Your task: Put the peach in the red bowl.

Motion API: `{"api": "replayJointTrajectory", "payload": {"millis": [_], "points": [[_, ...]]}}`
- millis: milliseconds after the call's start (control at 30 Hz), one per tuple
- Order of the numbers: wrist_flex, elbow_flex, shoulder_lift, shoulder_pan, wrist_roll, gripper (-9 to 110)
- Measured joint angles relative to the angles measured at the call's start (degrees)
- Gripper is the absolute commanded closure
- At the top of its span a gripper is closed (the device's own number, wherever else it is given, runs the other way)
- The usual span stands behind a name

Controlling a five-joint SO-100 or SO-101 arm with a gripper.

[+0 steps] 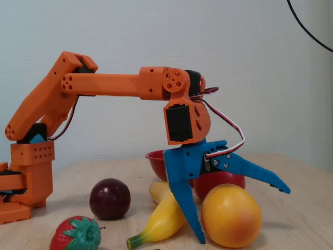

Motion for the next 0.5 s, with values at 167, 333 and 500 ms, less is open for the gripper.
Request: {"api": "replayJointTrajectory", "payload": {"millis": [167, 333, 500], "points": [[0.00, -0.09, 0.00, 0.00, 0.00, 43], [0.53, -1.58, -0.88, 0.00, -2.11, 43], [0.53, -1.58, -0.88, 0.00, -3.87, 44]]}}
